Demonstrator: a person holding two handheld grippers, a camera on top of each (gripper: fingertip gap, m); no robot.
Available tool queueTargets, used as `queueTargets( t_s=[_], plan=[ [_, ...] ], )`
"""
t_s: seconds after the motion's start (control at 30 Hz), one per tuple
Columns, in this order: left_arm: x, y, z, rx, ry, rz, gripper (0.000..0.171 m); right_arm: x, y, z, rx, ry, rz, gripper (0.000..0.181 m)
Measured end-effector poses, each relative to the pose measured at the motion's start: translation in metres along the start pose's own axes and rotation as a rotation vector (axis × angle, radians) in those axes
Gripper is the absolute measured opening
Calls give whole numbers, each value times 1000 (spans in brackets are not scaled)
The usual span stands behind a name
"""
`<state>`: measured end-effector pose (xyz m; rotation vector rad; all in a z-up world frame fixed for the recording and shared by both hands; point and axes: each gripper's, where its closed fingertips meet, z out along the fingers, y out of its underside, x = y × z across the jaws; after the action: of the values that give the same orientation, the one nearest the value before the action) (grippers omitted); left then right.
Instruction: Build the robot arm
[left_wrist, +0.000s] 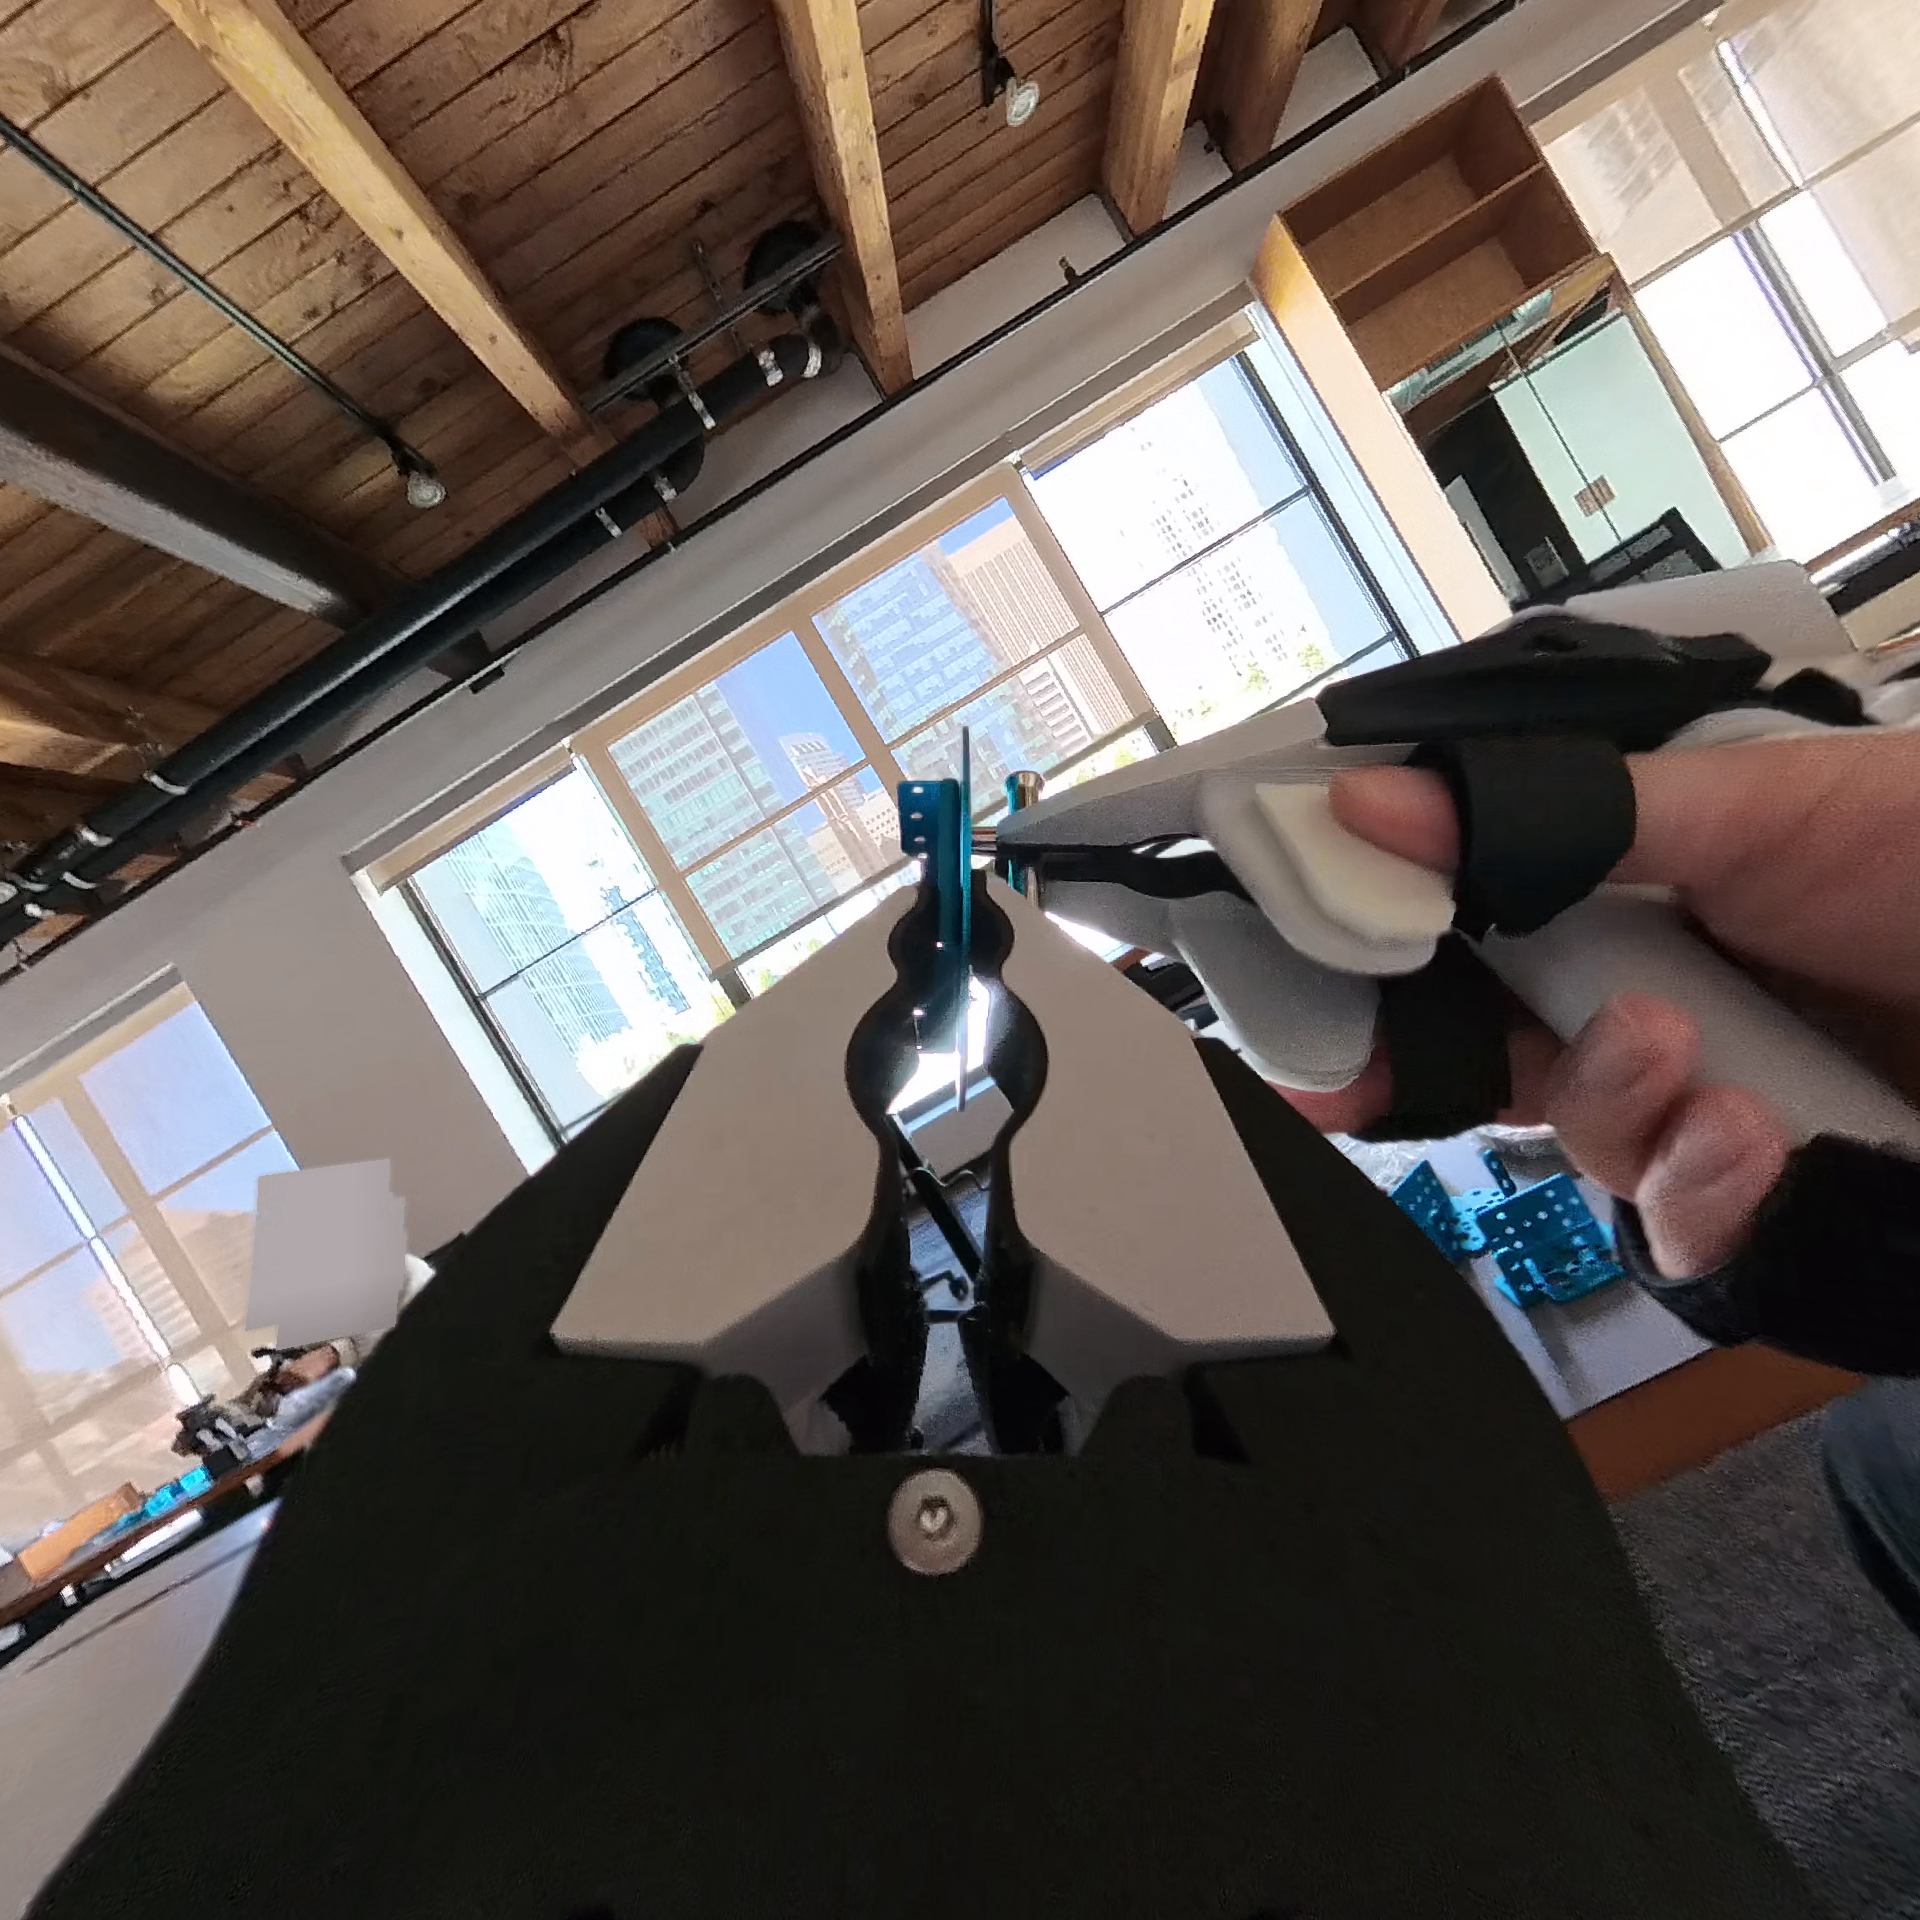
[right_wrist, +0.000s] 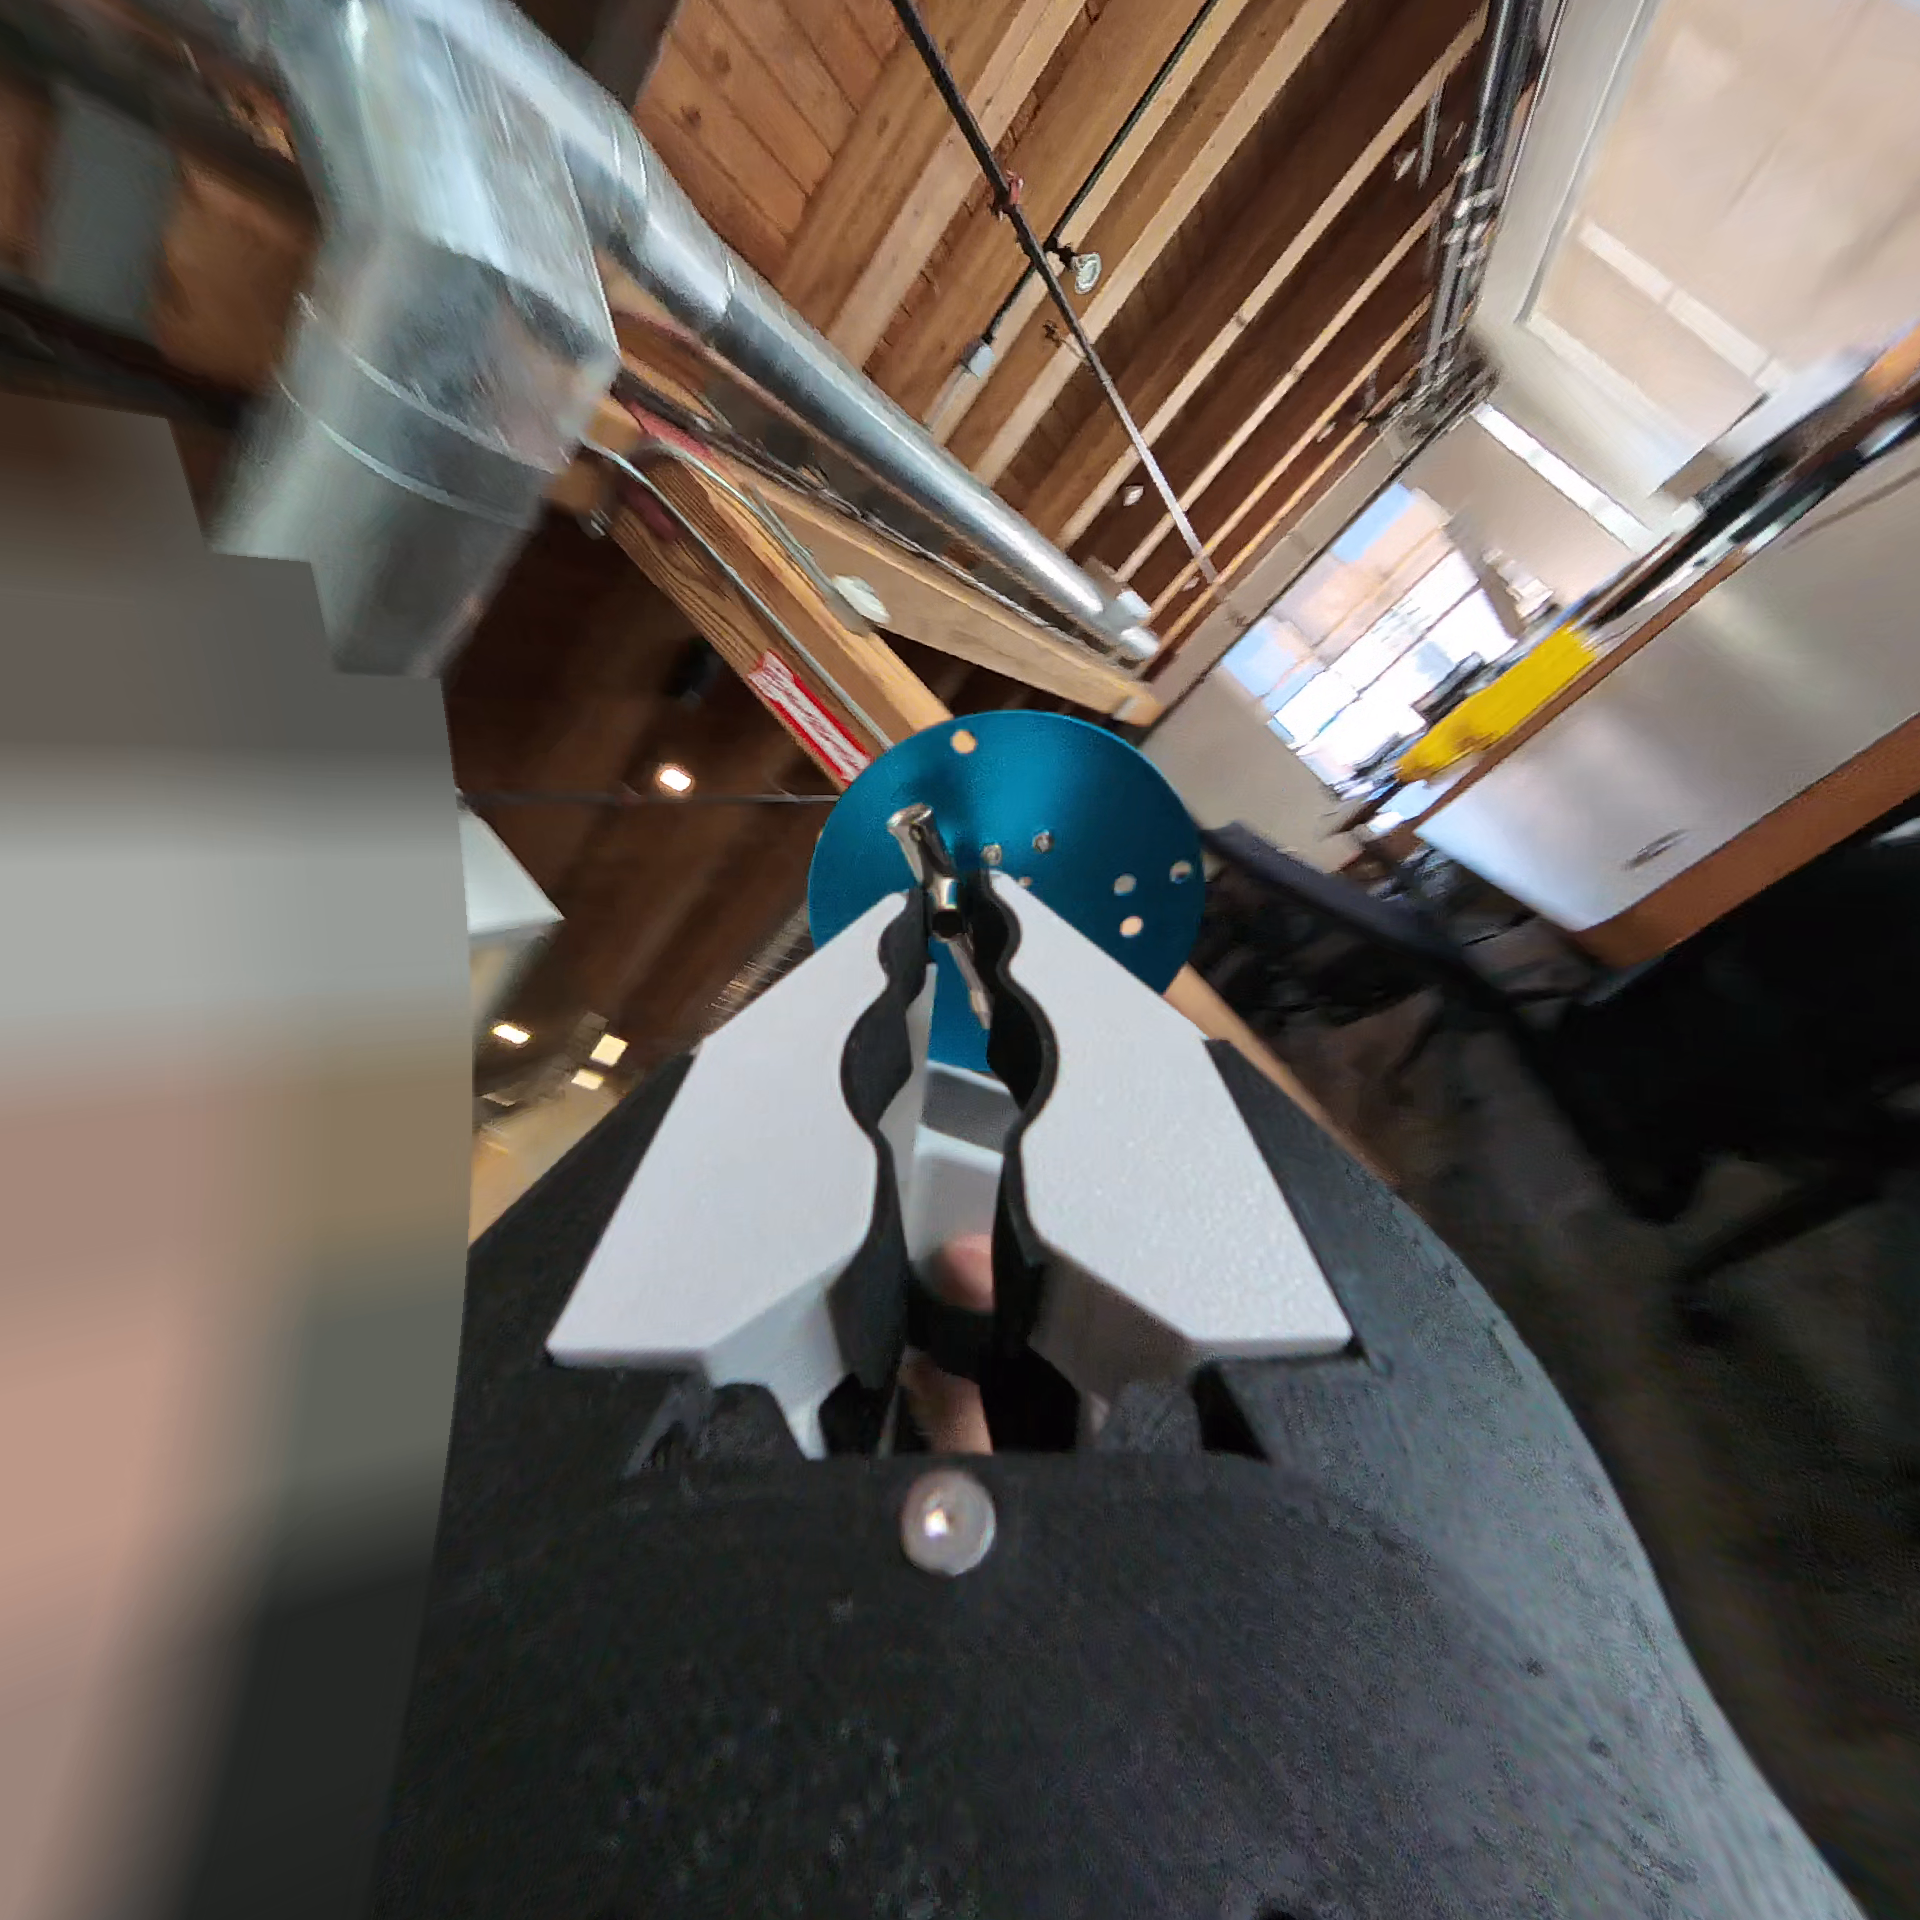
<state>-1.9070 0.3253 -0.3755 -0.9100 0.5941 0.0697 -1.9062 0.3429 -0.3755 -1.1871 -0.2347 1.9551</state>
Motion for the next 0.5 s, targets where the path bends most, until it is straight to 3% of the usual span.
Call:
queueTargets(
  t_s=[0.23, 0.3, 0.43, 0.5],
  plan=[
    [2, 3, -6, 38, 10, 168, 3, 3, 8, -1, 88, -187, 688, 8],
    [3, 7, -6, 20, 13, 205, 3, 8, 9, -3, 112, -170, 687, 8],
    [6, 6, -5, 15, -6, 252, 3, 9, 5, -6, 126, -111, 458, 6],
    [5, 1, -5, 33, -11, 250, 3, 4, 5, -5, 120, -130, 455, 6]
  ],
)
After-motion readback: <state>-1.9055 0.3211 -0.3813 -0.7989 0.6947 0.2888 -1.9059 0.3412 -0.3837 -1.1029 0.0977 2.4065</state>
